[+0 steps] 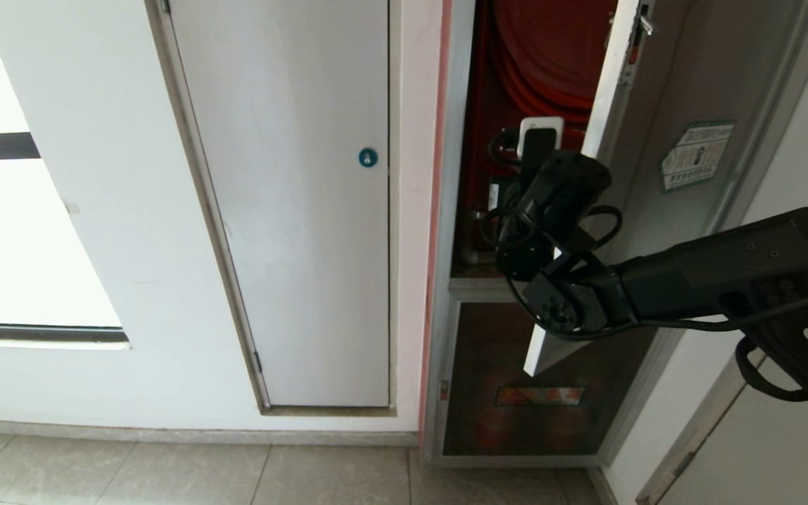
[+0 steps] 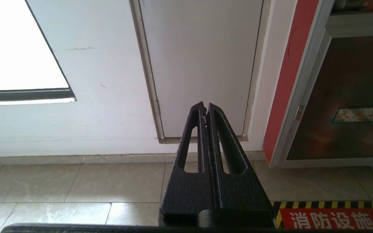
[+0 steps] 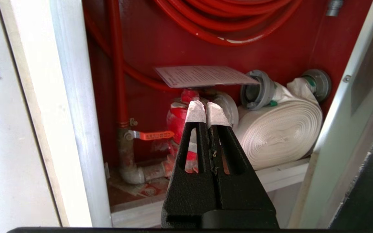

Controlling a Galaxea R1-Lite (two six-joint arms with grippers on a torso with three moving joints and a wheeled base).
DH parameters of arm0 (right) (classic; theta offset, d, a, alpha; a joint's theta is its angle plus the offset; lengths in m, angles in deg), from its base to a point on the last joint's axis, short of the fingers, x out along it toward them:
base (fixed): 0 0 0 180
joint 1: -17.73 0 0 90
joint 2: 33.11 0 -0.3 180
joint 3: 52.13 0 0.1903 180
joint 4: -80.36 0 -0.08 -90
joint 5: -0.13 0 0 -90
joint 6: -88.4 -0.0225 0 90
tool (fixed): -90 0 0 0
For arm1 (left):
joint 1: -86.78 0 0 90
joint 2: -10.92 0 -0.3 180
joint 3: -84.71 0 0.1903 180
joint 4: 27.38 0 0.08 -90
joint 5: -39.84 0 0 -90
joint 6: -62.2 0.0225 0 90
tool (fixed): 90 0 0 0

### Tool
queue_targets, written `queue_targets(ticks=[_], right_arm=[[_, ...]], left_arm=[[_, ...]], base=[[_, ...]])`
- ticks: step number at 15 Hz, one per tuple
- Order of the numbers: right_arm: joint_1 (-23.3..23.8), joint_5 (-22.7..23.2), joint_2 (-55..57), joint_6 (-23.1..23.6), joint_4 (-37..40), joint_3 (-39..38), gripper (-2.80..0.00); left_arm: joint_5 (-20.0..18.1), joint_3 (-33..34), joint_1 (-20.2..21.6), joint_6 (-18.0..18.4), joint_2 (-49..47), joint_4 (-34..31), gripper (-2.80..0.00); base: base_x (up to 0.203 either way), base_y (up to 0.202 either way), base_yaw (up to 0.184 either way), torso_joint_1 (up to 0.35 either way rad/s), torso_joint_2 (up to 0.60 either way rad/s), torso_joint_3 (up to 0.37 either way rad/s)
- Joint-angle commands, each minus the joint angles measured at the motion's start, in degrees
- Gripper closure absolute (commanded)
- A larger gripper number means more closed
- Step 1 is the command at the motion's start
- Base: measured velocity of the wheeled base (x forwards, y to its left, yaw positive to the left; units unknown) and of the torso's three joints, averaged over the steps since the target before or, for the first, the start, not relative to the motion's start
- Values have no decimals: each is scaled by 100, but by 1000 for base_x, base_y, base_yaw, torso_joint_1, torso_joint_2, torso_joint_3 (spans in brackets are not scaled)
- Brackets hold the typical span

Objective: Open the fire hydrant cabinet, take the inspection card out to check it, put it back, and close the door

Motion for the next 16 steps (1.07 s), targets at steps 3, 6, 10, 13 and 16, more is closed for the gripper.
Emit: queue_targets(ticks=[3,6,10,13,16], right_arm=[[-1,-31,-320,9,-50,-232,0],[-10,-30,-495,2,-67,-461,0],[-44,-28,-755,0,-145,-784,0],[-124,-37,-918,-3,-147,-970,0],[-273,-46,-1100,-59,-230,-1386,0]], left_arm=[[0,35,2,1,-3,2,0],[0,35,2,1,1,11,0],[0,35,2,1,1,2,0],[0,35,10,1,-7,2,0],[0,35,2,1,-5,2,0]], base=[[0,0,0,0,0,0],[0,0,0,0,0,0],[0,0,0,0,0,0],[0,0,0,0,0,0],[0,0,0,0,0,0]])
